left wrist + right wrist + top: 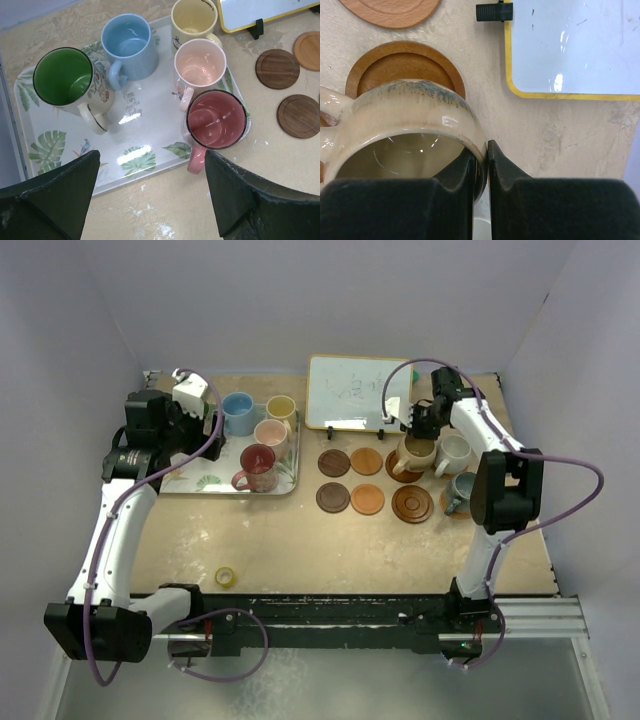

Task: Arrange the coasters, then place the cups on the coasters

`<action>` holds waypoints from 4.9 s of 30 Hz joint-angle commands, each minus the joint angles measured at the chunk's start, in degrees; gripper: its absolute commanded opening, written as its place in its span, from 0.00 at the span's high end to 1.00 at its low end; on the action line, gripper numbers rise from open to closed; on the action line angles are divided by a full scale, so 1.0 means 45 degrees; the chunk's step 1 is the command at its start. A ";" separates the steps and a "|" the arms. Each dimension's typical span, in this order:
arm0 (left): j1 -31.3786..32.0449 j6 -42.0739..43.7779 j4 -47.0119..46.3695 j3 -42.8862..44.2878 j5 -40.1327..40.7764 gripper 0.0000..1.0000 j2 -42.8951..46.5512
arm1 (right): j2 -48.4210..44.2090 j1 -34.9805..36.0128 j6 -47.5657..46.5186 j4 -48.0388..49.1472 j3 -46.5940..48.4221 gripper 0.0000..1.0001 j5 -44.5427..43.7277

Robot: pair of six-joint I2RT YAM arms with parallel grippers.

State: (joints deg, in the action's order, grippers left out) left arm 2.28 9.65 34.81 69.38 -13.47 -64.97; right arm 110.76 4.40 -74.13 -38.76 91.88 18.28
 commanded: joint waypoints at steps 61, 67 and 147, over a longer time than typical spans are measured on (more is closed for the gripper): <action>-0.0078 0.0270 -0.0400 -0.0165 -0.0362 0.18 0.0123 | 0.0827 0.0368 -0.1166 -0.0511 0.0876 0.99 0.0859; -0.0078 0.0299 -0.0377 -0.0174 -0.0355 0.18 0.0141 | 0.0818 0.0369 -0.1145 -0.0480 0.0763 0.95 0.0837; -0.0059 0.0479 -0.3863 0.0752 -0.0603 0.17 -0.3063 | -0.9954 0.0498 1.2356 0.0275 -0.5214 0.00 -0.0809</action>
State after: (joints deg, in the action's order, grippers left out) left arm 2.28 12.58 21.82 68.36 -13.72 -77.52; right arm 68.55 6.44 -17.89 -39.53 70.00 16.99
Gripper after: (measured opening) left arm 0.828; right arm 0.997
